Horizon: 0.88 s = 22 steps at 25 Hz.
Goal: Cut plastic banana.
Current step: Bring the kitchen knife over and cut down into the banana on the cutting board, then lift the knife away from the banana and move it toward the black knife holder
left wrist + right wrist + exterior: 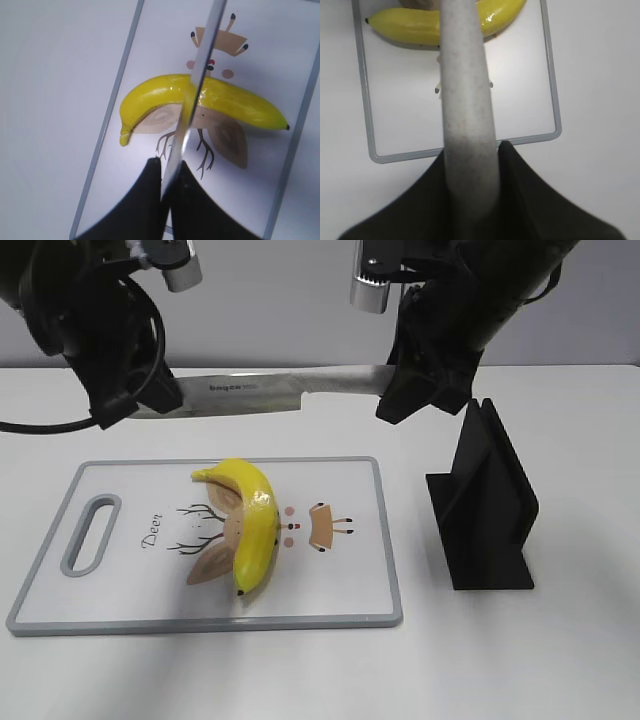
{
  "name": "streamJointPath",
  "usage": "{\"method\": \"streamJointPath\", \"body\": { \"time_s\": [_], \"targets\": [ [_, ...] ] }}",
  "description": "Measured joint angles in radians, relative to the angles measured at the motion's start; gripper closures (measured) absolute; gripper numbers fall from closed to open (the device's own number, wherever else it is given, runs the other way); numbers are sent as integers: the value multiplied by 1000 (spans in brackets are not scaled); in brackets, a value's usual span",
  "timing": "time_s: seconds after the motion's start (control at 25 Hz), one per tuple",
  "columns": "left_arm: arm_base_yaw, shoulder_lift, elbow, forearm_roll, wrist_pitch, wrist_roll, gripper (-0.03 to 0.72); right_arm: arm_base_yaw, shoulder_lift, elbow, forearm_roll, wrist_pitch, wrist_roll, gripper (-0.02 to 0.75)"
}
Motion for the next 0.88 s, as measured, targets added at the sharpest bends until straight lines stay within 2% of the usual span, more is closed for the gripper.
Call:
{"method": "streamJointPath", "body": {
  "time_s": [0.32, 0.4, 0.48, 0.56, 0.68, 0.76, 0.88],
  "targets": [
    [0, -10, 7, 0, 1, 0, 670, 0, -5, 0, 3, 1, -2, 550],
    [0, -10, 7, -1, 1, -3, 638, 0, -5, 0, 3, 5, -2, 550],
    [1, -10, 7, 0, -9, -22, 550, 0, -5, 0, 6, 15, 5, 552],
    [9, -11, 7, 17, -22, -35, 407, -2, -5, 1, -1, 25, 16, 566],
    [11, -11, 7, 29, -29, -43, 132, -6, -5, 2, -8, 22, 33, 574],
    [11, -11, 8, 29, -38, -45, 71, -8, -5, 2, -10, 17, 47, 575],
    [11, -12, 8, 29, -49, -45, 67, -11, -5, 2, -17, 13, 54, 575]
  ]
}}
